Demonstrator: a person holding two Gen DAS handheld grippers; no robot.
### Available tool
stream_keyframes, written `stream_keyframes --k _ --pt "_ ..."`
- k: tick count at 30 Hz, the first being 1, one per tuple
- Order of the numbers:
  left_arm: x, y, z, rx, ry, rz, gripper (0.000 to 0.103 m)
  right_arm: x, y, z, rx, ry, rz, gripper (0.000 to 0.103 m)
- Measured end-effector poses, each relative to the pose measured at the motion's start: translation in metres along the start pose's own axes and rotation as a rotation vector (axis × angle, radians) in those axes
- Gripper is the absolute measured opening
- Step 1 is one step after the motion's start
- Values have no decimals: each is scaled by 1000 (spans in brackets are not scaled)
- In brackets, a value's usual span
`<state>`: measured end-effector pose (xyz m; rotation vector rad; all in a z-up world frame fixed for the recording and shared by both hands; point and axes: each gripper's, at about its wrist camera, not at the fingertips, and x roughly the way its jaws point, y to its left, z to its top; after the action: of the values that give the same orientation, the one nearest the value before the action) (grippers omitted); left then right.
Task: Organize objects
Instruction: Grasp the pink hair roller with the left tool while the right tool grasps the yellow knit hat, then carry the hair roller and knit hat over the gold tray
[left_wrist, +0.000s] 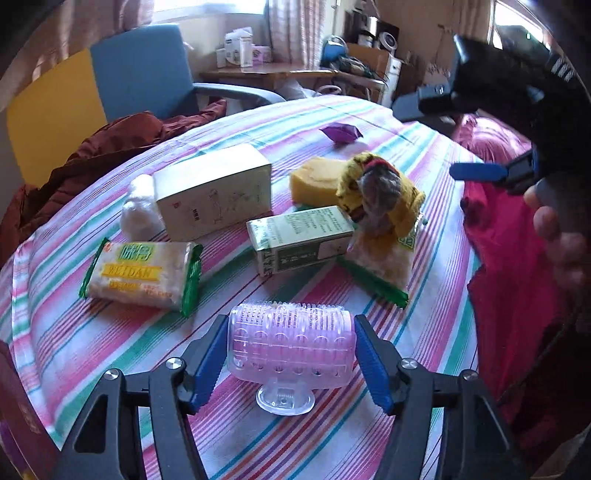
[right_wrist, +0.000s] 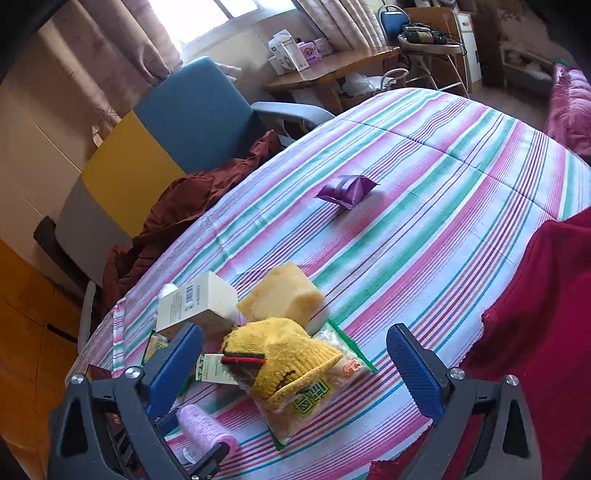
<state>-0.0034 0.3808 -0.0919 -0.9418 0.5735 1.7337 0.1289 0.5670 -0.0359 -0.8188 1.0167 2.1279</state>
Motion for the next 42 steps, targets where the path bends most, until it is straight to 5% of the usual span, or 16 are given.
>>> stream_keyframes --k 6,18,21,22,26,29,35,42 --pt "-17 13 -22 -107 -44 8 66 7 12 -3 -67 19 -38 100" --pt "-25 21 -34 -158 -59 36 67 31 50 -19 -355 42 -152 96" --pt "-28 24 -38 -188 -59 36 66 44 50 -22 -389 91 -195 77" --pt "-28 25 -39 -194 -58 39 66 47 49 -23 -391 106 -201 56" --pt "-35 26 -45 -214 -57 54 66 42 48 -23 -385 90 -196 48" --pt "-45 25 -51 -224 -63 58 66 31 49 -20 -364 50 -154 47" --pt "-80 20 -56 -233 -116 85 66 8 59 -19 -317 21 118 47" --pt "-129 29 -67 -282 -193 147 66 1 95 -46 -471 57 259 47"
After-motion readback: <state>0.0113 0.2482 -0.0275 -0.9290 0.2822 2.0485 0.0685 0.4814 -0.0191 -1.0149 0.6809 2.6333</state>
